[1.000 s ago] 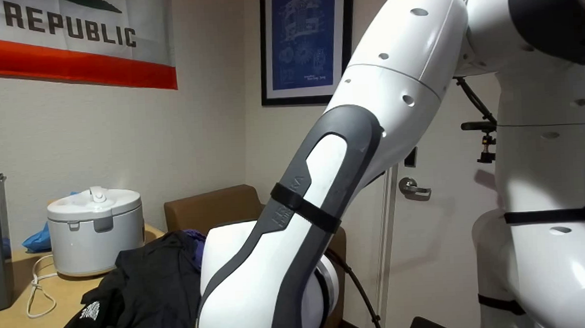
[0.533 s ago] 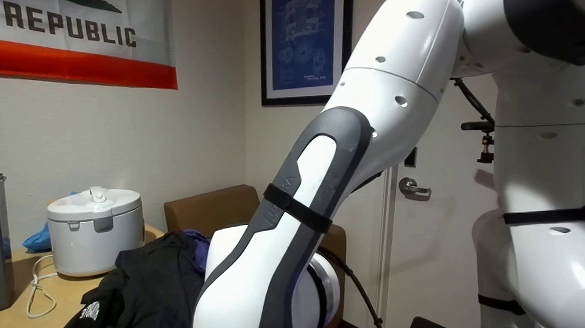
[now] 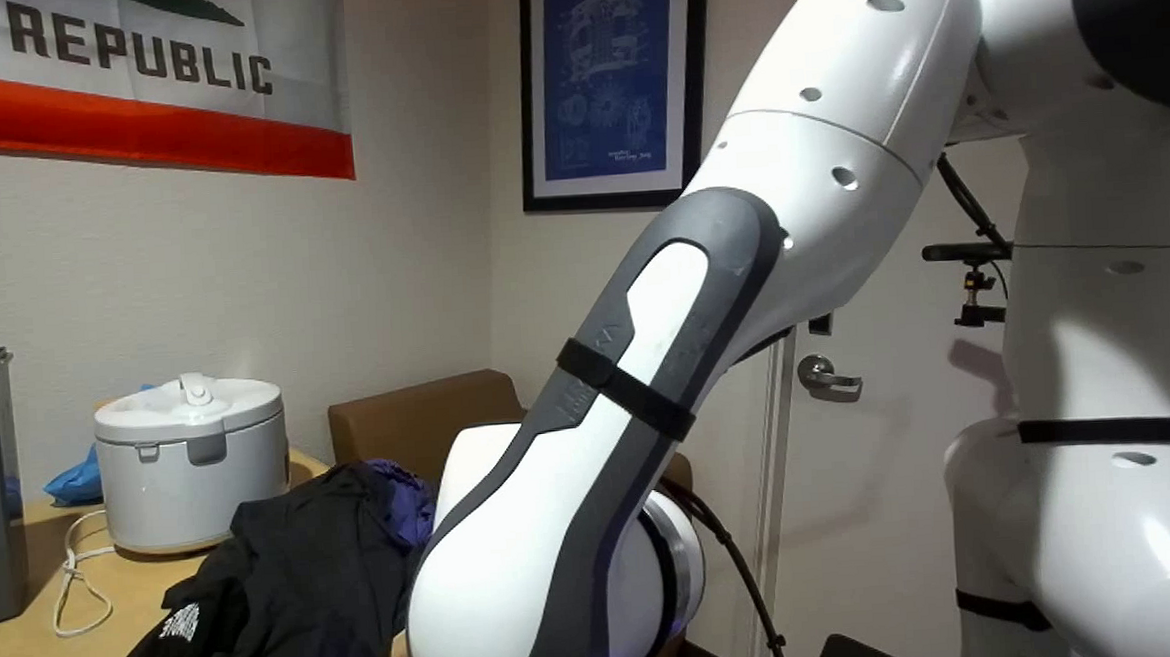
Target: Pick up the black cloth from the table and put it on the chair back.
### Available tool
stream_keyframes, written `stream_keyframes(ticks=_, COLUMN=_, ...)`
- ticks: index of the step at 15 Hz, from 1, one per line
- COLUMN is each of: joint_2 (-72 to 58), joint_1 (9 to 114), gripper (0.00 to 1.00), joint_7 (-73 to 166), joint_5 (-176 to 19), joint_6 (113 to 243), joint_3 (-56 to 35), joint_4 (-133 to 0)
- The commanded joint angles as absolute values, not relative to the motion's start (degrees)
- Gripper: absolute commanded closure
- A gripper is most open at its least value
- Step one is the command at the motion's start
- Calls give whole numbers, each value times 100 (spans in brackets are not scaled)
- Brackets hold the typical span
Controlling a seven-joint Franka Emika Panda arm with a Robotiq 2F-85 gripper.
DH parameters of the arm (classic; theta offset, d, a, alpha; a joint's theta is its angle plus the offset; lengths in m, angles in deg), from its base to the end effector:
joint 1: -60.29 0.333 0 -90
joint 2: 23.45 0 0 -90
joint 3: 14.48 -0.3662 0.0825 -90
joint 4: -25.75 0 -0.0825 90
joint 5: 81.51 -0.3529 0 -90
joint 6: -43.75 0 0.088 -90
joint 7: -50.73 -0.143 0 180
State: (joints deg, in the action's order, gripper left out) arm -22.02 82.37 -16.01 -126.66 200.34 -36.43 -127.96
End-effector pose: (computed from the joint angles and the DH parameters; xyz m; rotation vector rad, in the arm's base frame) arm 0.2991 0.2663 0.2684 -2.4687 1.5515 0.3747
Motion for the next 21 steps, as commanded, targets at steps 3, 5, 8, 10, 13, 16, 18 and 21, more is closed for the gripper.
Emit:
stream_keyframes(ticks=3, joint_2=-3150, joint_1=8470, gripper=0, joint_7=-1846, joint_5=-13452, joint_6=21394, joint_3=-3857, joint_4=-13454)
stream_keyframes(ticks=5, joint_2=-3388, joint_1=8487, gripper=0, joint_7=-2119, joint_5=-13500, joint_6=21797, joint_3=-3958, joint_4=-13657)
stream_keyframes(ticks=8, joint_2=-2815, joint_1=8105, gripper=0, joint_7=-2347, joint_5=-13490, joint_6=22983, joint_3=-4301, joint_4=-13361)
stream_keyframes(ticks=10, joint_2=-2725, joint_1=8038, gripper=0, joint_7=-1987, joint_5=-14216, joint_6=23624, joint_3=-4442, joint_4=-13355)
stream_keyframes(ticks=13, joint_2=-2809, joint_1=8205, gripper=0, joint_7=-1226, joint_5=-15730, joint_6=24098, joint_3=-4546, joint_4=-13353)
stream_keyframes(ticks=16, joint_2=-2861, joint_1=8278, gripper=0, joint_7=-470, joint_5=-16913, joint_6=24211, joint_3=-4619, joint_4=-13343)
stream_keyframes(ticks=18, joint_2=-2965, joint_1=8338, gripper=0, joint_7=-75, joint_5=-17585, joint_6=24242, joint_3=-4648, joint_4=-13338)
stream_keyframes(ticks=21, joint_2=-3096, joint_1=8402, gripper=0, joint_7=550, joint_5=-18257, joint_6=24080, joint_3=-4619, joint_4=-13326)
